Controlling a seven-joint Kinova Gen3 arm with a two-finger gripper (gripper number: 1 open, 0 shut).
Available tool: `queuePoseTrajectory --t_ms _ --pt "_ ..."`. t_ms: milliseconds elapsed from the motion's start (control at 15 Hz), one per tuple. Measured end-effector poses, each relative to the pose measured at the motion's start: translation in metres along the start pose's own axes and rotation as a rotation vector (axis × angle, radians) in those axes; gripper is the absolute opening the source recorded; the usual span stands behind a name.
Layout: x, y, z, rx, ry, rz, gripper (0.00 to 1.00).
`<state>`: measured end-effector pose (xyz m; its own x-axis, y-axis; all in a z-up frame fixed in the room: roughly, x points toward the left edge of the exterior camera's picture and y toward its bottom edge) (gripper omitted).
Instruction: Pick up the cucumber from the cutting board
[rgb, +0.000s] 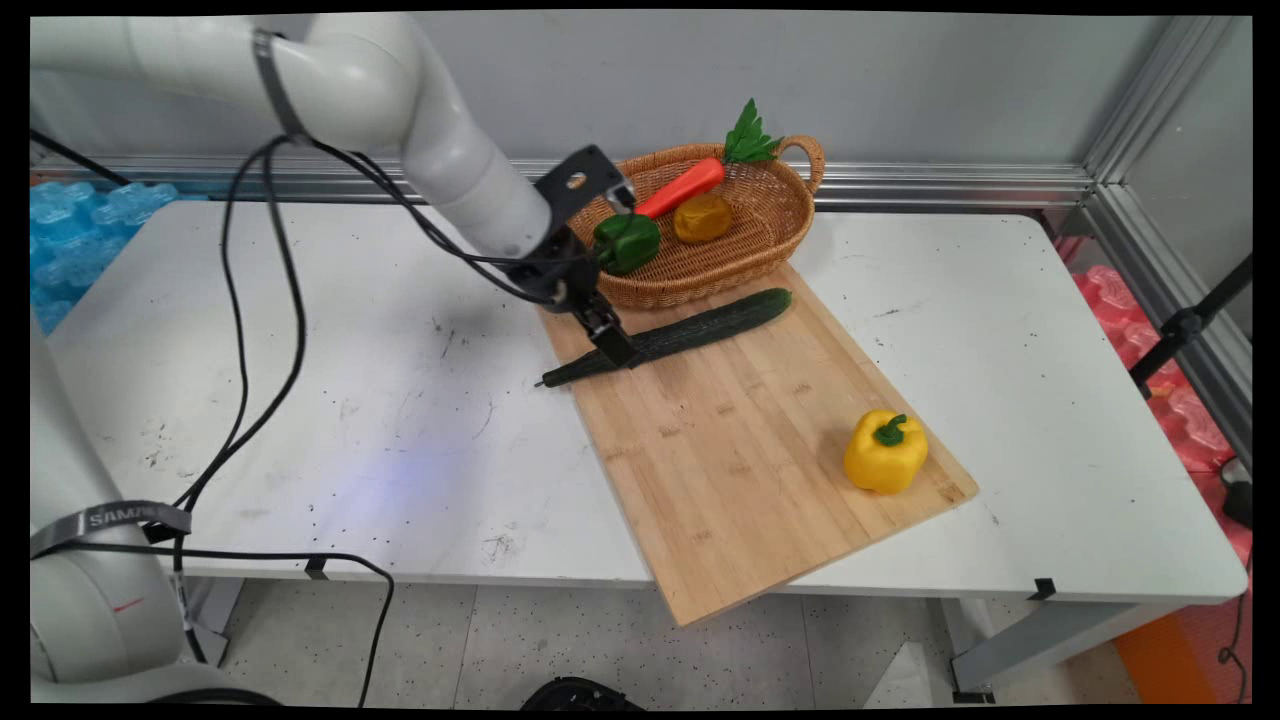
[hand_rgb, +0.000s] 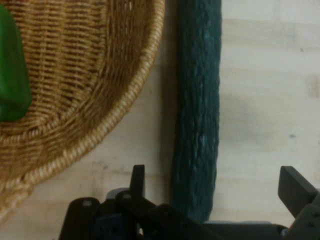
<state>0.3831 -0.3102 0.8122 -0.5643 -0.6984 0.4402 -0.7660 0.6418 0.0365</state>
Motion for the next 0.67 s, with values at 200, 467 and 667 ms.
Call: queuePoseTrajectory --t_ms 200,467,667 --pt "0.010 0.004 0.021 0.019 -0.003 -0.022 1.00" --pt "0.019 0.009 0.039 0.037 -0.010 -0.040 1.00" --pt "0.025 0.013 0.051 0.047 -0.018 -0.046 0.00"
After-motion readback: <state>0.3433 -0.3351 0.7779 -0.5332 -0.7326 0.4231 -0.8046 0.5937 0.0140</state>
